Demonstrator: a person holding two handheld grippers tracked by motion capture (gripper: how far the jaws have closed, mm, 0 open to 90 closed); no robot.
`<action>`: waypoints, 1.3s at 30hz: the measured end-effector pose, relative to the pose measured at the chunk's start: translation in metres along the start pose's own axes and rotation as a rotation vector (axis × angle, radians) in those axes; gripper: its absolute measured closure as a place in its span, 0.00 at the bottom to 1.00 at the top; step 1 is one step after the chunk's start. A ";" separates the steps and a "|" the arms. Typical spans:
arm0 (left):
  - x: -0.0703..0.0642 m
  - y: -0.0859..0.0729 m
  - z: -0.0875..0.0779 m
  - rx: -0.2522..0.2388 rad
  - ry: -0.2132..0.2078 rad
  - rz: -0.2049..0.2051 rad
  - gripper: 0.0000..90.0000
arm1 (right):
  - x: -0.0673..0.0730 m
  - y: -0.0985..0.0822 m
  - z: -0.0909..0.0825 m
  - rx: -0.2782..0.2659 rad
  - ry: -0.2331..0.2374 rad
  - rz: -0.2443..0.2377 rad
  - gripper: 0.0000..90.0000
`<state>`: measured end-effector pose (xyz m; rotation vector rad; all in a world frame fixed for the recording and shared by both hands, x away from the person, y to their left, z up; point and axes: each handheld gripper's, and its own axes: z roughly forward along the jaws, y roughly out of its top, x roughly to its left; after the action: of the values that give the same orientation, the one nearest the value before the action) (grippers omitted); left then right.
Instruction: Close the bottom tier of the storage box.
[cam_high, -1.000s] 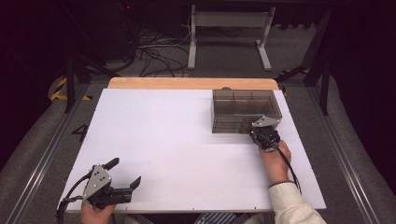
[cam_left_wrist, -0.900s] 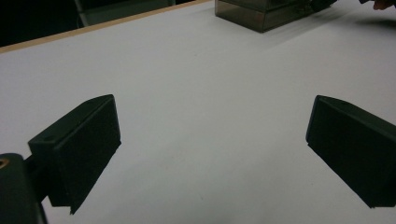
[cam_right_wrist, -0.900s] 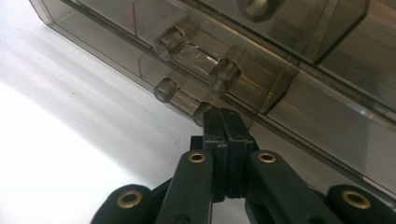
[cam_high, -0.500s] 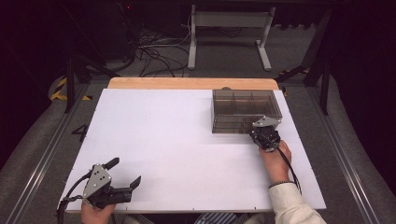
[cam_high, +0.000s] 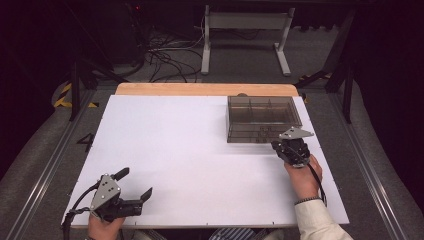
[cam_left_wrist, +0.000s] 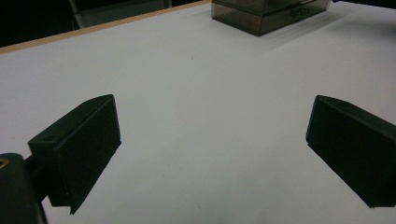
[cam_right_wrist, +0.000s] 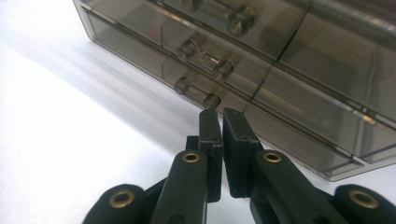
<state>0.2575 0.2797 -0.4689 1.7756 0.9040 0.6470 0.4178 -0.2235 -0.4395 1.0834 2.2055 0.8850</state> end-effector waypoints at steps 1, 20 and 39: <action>0.000 0.000 0.000 0.001 0.000 0.003 0.04 | 0.000 0.000 -0.001 0.000 -0.001 -0.002 0.96; 0.000 0.002 0.003 -0.004 -0.011 0.006 0.04 | 0.007 -0.001 -0.051 -0.161 0.128 0.002 0.65; 0.000 0.003 0.002 -0.008 -0.013 0.009 0.04 | 0.031 -0.017 -0.069 -0.319 0.375 -0.074 0.14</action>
<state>0.2600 0.2777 -0.4672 1.7756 0.8834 0.6433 0.3455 -0.2286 -0.4127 0.7246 2.2676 1.4447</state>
